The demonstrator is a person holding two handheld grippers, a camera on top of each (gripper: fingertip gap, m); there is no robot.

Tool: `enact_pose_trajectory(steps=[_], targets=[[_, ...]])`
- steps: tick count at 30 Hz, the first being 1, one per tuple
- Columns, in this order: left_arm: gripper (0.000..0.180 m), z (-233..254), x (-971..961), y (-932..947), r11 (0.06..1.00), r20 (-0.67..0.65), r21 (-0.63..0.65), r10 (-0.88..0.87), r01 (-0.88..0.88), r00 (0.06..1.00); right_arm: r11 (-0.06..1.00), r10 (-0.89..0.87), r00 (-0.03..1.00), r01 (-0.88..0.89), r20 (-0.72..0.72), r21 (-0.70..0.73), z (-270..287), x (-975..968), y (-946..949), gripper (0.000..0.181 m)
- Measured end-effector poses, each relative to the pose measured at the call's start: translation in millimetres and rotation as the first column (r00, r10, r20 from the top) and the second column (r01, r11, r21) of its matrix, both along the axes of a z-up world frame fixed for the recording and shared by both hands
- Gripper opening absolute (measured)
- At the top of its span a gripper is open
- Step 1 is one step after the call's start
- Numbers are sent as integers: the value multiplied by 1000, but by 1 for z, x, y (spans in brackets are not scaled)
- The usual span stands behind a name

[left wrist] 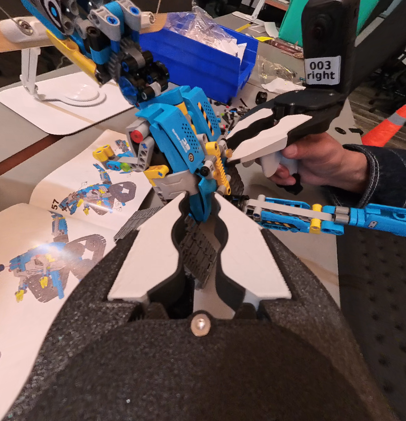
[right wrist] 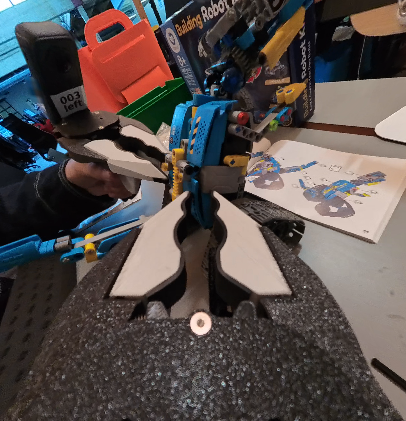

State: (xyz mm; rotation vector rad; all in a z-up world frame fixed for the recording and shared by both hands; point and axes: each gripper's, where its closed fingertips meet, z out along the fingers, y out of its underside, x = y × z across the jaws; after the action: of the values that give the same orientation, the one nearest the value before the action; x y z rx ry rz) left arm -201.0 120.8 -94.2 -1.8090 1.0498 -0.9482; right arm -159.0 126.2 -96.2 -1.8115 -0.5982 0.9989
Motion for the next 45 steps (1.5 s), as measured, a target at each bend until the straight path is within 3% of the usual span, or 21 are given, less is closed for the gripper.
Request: enact_pose_trajectory(steps=[5, 9, 12, 17, 22, 25, 28, 31, 34, 38, 42, 45], targets=[[16, -1, 15, -8, 998, -14, 32, 50, -50, 999, 999, -32, 998, 30, -53, -37, 1, 12, 6, 14], [8, -8, 27, -11, 996, -105, 65, 75, -69, 992, 990, -19, 985, -5, -174, -139, 2, 18, 8, 9], [18, -8, 24, -17, 997, -131, 41, 76, -71, 988, 992, -26, 995, 13, -97, -127, 0, 31, 10, 13], [18, -2, -4, -21, 968, -119, 50, 251, -247, 960, 966, -255, 965, 251, -69, -63, 20, 96, 59, 14], [19, -4, -30, -17, 883, 81, -20, 468, -468, 880, 933, -316, 949, 314, 21, -174, -18, 103, 79, 22], [26, -5, -40, -11, 875, 104, -60, 484, -481, 869, 936, -229, 966, 252, 119, -246, -41, 86, 62, 26], [38, -14, -40, -6, 882, 93, -133, 465, -451, 881, 940, -238, 955, 273, 177, -207, -42, 86, 57, 25], [51, -22, -26, -17, 893, 137, -275, 403, -356, 905, 941, -152, 983, 176, 102, -288, -39, 73, 44, 21], [54, -33, -16, -25, 895, 128, -333, 356, -298, 926, 932, -116, 993, 112, 9, -344, -35, 68, 35, 10], [34, -43, -1, -38, 927, 76, -297, 264, -231, 962, 918, -136, 991, 126, -1, -375, -41, 72, 33, 20], [16, -49, -4, -37, 947, 0, -195, 261, -256, 965, 906, -121, 990, 81, -72, -415, -39, 67, 29, 10], [8, -50, -3, -43, 953, 13, -226, 210, -202, 978, 895, -143, 984, 82, -107, -439, -41, 69, 31, 15]])
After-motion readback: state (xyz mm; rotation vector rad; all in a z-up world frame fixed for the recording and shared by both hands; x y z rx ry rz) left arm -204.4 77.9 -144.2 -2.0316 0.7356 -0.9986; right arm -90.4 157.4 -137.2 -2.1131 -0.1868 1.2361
